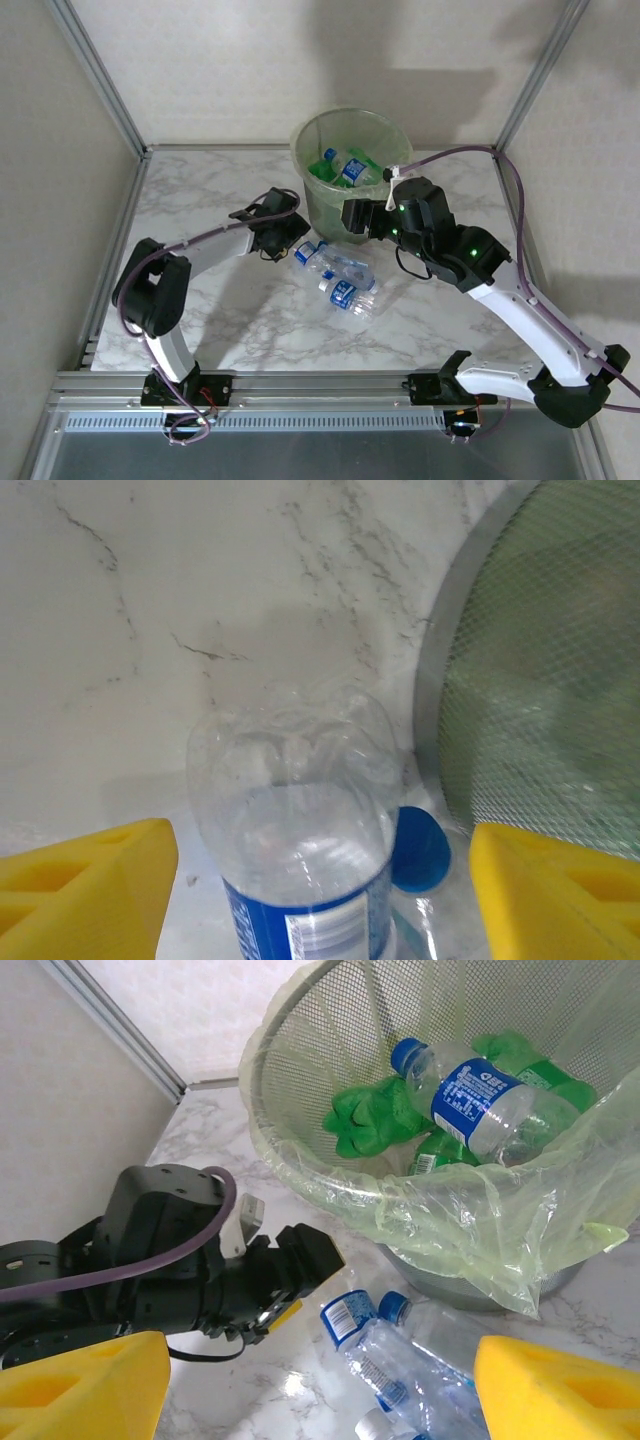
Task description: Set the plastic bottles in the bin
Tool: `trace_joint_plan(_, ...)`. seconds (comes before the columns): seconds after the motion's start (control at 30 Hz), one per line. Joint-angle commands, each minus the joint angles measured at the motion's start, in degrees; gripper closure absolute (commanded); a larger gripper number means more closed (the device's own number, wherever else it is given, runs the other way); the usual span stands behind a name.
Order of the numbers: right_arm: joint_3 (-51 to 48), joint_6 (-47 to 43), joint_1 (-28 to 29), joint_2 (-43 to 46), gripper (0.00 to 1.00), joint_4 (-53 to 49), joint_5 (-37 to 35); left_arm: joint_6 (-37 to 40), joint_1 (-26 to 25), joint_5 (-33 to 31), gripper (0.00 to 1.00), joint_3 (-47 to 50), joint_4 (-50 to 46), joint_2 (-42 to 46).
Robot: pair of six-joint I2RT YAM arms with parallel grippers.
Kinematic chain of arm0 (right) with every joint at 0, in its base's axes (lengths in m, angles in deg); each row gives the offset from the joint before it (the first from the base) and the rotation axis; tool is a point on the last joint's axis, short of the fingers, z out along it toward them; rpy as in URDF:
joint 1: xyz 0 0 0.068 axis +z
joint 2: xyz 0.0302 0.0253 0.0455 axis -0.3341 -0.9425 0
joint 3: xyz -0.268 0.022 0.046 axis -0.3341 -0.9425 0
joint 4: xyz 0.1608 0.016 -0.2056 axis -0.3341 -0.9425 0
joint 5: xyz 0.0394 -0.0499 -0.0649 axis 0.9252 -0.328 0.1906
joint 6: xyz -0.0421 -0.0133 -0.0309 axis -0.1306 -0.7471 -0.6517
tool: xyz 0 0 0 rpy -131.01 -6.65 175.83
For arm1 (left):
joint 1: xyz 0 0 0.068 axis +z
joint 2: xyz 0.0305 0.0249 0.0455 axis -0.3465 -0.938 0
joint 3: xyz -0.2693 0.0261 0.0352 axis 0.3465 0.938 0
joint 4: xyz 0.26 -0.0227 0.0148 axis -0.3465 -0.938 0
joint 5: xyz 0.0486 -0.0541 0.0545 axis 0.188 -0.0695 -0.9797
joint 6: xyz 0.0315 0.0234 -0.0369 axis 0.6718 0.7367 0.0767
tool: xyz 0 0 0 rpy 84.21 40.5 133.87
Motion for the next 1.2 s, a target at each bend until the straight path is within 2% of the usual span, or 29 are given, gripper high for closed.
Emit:
trace_joint_plan(0.0,1.4,-0.9,0.6,0.2,0.20,0.3,-2.2,-0.2,-0.3,-0.8,0.24,-2.4,-2.1,-2.9)
trace_joint_plan(0.47,0.8,0.0,0.6,1.6,0.20,-1.2,-3.3,0.3,-1.5,-2.1,0.26,-3.8,-4.7,-7.1)
trace_joint_plan(0.57,0.4,0.0,0.6,2.1,0.20,-1.3,-3.3,0.1,-1.7,-2.3,0.30,-2.5,-4.8,-7.1)
trace_joint_plan(0.93,-1.7,1.6,0.6,5.5,0.20,-1.9,-3.0,-1.5,-2.1,-3.0,0.45,4.3,-2.7,-2.3)
trace_joint_plan(1.17,-2.1,1.2,0.7,5.6,0.19,-1.2,-3.7,-0.6,-2.1,-2.9,0.47,4.7,-4.9,3.9)
